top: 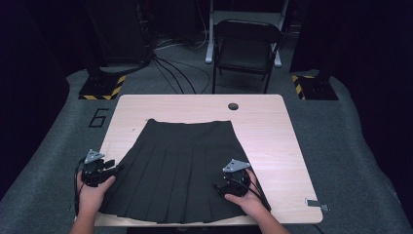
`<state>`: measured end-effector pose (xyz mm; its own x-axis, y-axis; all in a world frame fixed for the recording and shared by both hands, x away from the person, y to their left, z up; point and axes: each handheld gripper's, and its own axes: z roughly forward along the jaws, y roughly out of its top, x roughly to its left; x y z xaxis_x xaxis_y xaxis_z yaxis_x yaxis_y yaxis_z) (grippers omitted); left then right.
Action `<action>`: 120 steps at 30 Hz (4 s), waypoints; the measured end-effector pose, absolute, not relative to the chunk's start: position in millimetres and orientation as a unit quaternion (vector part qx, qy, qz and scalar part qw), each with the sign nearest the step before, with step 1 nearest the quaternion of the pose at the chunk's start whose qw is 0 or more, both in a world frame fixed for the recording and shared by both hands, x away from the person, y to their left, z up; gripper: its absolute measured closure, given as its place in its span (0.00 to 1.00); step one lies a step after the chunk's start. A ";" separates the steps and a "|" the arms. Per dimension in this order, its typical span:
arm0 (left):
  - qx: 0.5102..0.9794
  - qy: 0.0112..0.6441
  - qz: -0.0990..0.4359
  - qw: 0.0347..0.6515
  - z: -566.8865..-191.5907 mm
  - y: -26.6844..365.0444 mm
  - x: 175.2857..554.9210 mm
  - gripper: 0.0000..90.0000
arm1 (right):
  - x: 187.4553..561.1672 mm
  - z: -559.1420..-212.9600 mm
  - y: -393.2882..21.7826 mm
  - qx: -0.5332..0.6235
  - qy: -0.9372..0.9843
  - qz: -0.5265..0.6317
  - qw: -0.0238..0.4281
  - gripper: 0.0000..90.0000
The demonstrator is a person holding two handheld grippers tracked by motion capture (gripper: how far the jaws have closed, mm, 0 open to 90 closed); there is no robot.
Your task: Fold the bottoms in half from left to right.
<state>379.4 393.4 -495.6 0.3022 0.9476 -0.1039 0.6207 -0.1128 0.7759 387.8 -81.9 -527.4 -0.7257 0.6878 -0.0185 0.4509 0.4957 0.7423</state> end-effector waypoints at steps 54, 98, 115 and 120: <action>0.706 0.569 0.195 0.374 -524.5 396.2 385.8 0.72 | 387.8 -527.4 -81.9 0.335 0.850 0.374 0.158 0.15; 0.720 0.537 0.192 0.394 -502.2 377.1 380.5 0.96 | 387.8 -527.4 -81.9 0.335 0.850 0.375 0.159 0.15; 0.731 0.507 0.200 0.410 -487.6 360.0 375.4 0.96 | 387.8 -527.4 -82.0 0.335 0.850 0.375 0.158 0.15; 0.735 0.498 0.198 0.415 -483.6 353.3 373.9 0.96 | 387.8 -527.4 -82.0 0.335 0.850 0.375 0.158 0.15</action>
